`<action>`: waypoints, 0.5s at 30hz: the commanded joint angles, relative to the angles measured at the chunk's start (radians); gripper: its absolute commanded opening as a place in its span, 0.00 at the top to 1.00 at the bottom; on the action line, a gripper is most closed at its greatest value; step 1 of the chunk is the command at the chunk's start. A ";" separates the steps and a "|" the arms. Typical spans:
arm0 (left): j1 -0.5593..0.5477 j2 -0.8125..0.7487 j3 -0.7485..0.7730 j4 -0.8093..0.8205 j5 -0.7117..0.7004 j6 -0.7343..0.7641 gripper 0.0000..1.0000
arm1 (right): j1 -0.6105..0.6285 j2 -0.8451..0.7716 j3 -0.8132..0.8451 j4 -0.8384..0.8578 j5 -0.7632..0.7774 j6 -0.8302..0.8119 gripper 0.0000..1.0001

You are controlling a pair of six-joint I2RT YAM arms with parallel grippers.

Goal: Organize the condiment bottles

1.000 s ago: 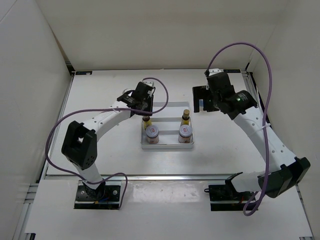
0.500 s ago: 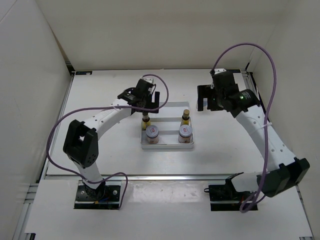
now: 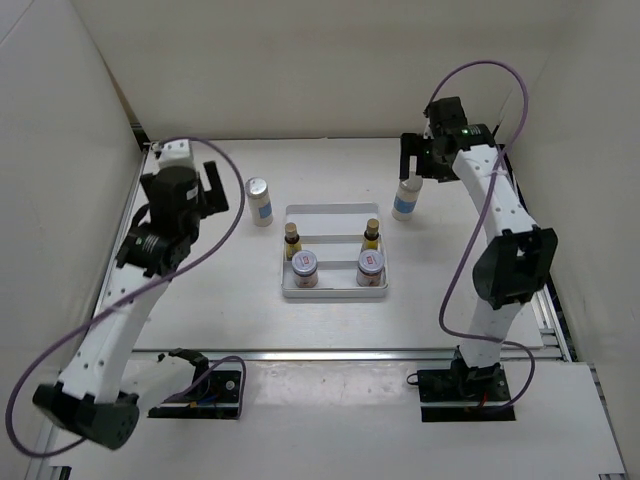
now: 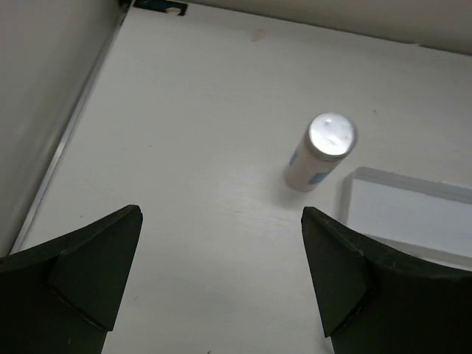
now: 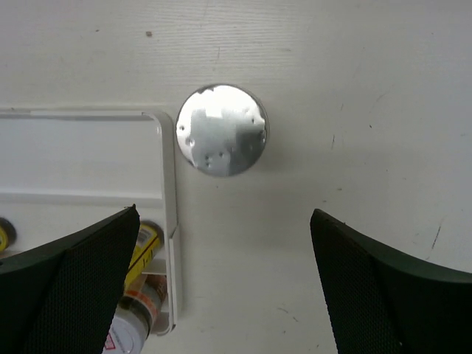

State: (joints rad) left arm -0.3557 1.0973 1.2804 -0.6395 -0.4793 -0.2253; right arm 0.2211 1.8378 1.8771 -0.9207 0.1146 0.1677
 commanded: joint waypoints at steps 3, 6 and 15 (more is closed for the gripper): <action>0.014 -0.073 -0.177 -0.066 -0.136 0.017 0.00 | -0.025 0.155 0.126 0.005 -0.081 -0.039 0.00; 0.014 -0.122 -0.256 -0.086 -0.195 0.007 0.00 | -0.025 0.227 0.145 0.005 -0.092 -0.030 0.00; 0.014 -0.159 -0.340 -0.086 -0.222 -0.025 0.00 | -0.025 0.327 0.169 0.031 -0.081 -0.002 0.29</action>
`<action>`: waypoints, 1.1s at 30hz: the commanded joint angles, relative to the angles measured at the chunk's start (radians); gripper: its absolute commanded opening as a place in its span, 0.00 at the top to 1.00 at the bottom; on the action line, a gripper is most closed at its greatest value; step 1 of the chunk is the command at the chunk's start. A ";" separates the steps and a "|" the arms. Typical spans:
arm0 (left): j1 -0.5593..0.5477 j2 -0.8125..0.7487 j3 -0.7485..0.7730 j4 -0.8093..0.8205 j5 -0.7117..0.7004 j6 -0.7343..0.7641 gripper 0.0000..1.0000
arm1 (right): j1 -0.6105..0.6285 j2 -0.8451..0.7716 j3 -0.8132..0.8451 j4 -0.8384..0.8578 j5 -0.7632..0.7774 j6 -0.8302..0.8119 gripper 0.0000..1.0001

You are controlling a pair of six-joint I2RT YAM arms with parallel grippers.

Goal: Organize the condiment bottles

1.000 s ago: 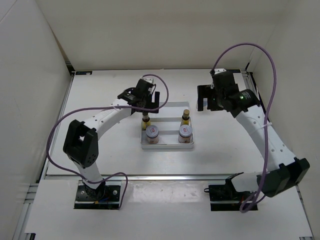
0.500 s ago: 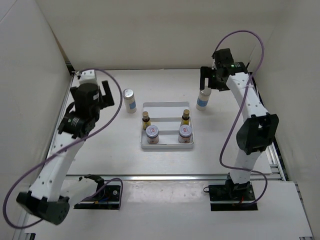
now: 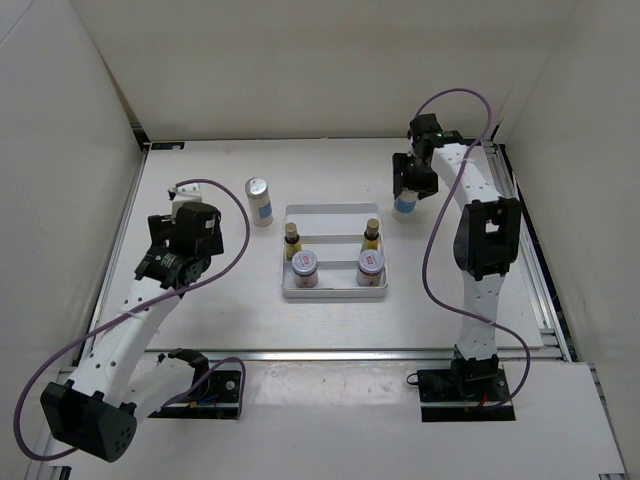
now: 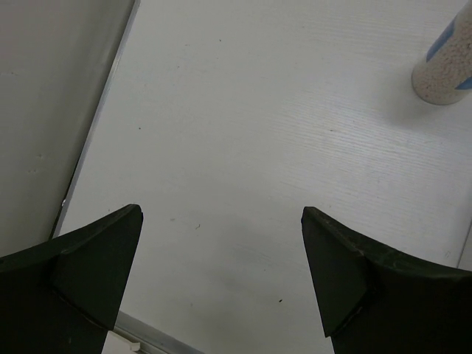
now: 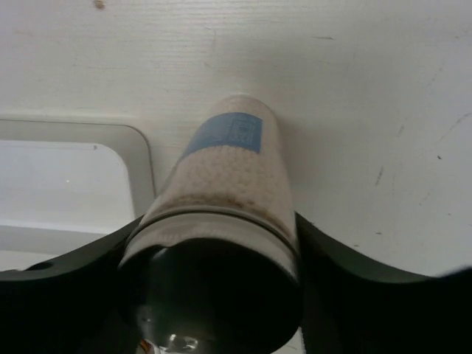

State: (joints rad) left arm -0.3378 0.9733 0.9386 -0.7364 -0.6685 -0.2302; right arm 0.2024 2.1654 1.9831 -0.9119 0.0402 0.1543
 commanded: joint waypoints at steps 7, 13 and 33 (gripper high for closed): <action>-0.004 -0.044 -0.007 0.011 -0.002 -0.029 0.00 | 0.006 -0.082 0.048 0.013 0.076 -0.001 0.73; -0.004 -0.025 -0.007 0.021 0.058 -0.029 0.00 | 0.106 -0.209 0.048 -0.008 0.037 -0.052 0.75; -0.004 -0.035 -0.007 0.031 0.095 -0.009 0.00 | 0.292 -0.165 -0.127 0.027 0.058 0.004 0.71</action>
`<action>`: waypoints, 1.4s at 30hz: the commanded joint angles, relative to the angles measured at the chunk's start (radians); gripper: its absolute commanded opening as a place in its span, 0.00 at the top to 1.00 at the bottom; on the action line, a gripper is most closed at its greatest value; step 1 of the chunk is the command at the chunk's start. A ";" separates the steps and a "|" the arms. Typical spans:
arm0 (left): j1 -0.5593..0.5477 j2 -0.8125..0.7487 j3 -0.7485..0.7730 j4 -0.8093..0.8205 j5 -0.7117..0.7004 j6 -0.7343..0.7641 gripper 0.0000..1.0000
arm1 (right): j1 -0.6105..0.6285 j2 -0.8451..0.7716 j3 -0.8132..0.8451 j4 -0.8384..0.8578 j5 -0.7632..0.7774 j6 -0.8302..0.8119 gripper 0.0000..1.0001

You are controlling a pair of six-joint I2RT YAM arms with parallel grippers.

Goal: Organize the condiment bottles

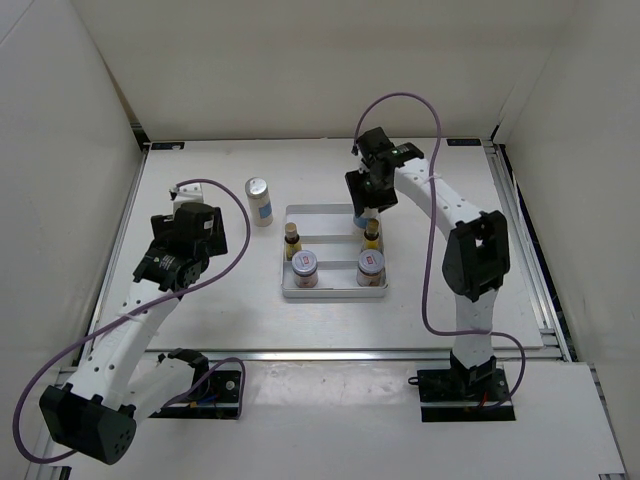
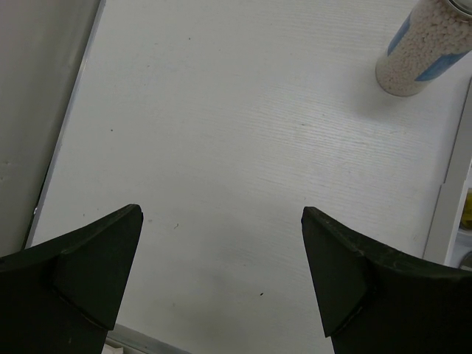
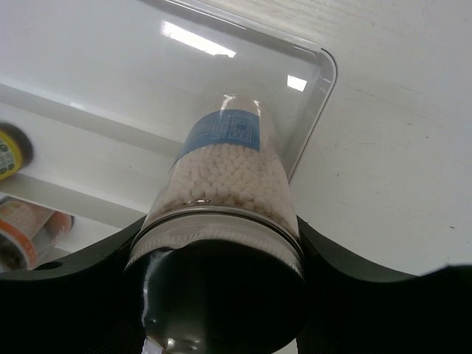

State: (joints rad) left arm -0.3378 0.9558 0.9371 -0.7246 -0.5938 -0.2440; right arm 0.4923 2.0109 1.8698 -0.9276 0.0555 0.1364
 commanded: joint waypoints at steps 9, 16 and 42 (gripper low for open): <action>-0.004 0.012 -0.006 0.028 0.071 0.005 0.00 | 0.002 0.020 -0.026 0.052 0.084 0.032 0.47; -0.004 0.121 0.075 0.039 0.124 0.014 0.00 | 0.012 -0.034 0.041 0.024 0.132 0.032 0.01; 0.045 0.759 0.707 0.119 0.470 0.063 0.00 | 0.061 -0.382 -0.173 0.009 0.115 0.080 0.01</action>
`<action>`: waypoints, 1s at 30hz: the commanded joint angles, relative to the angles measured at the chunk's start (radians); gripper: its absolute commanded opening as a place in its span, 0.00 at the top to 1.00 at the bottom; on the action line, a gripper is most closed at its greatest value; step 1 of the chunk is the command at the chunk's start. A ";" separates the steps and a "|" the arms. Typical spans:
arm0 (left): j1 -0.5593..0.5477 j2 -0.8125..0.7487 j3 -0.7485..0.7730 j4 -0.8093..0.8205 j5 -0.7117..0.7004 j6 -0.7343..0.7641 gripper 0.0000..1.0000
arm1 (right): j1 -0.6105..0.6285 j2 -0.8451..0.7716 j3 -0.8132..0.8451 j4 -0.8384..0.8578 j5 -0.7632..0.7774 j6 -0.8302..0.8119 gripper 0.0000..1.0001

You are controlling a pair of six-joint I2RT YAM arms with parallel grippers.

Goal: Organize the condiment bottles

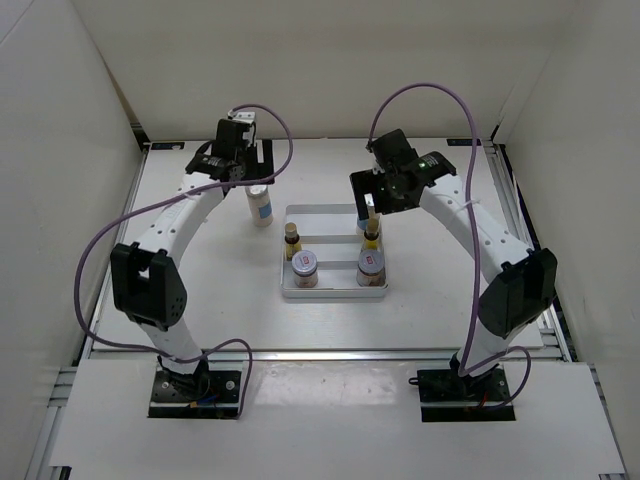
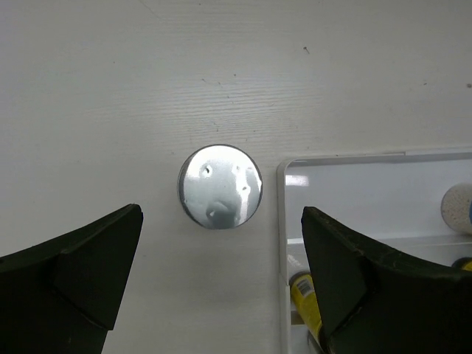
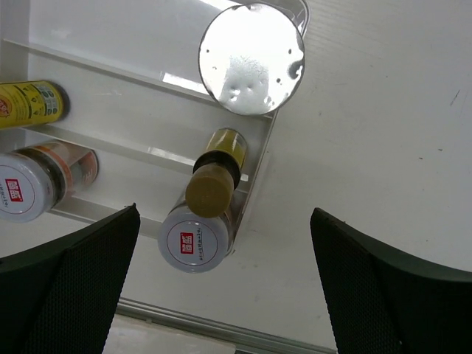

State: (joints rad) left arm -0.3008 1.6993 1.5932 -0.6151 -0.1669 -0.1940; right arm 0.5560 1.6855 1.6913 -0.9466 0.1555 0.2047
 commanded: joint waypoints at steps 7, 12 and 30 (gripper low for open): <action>0.028 0.078 0.071 0.009 0.069 0.001 0.00 | -0.002 -0.087 0.005 0.017 0.024 0.012 0.01; 0.028 0.106 0.080 0.009 0.069 0.010 0.00 | -0.002 -0.096 0.036 0.008 0.003 0.012 0.01; 0.037 0.226 0.071 0.009 0.118 0.010 0.06 | -0.002 -0.125 -0.008 0.008 -0.027 0.030 0.01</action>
State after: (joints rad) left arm -0.2710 1.9427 1.6390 -0.6178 -0.0803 -0.1844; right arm 0.5560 1.6039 1.6867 -0.9436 0.1406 0.2253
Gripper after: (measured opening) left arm 0.949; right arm 0.994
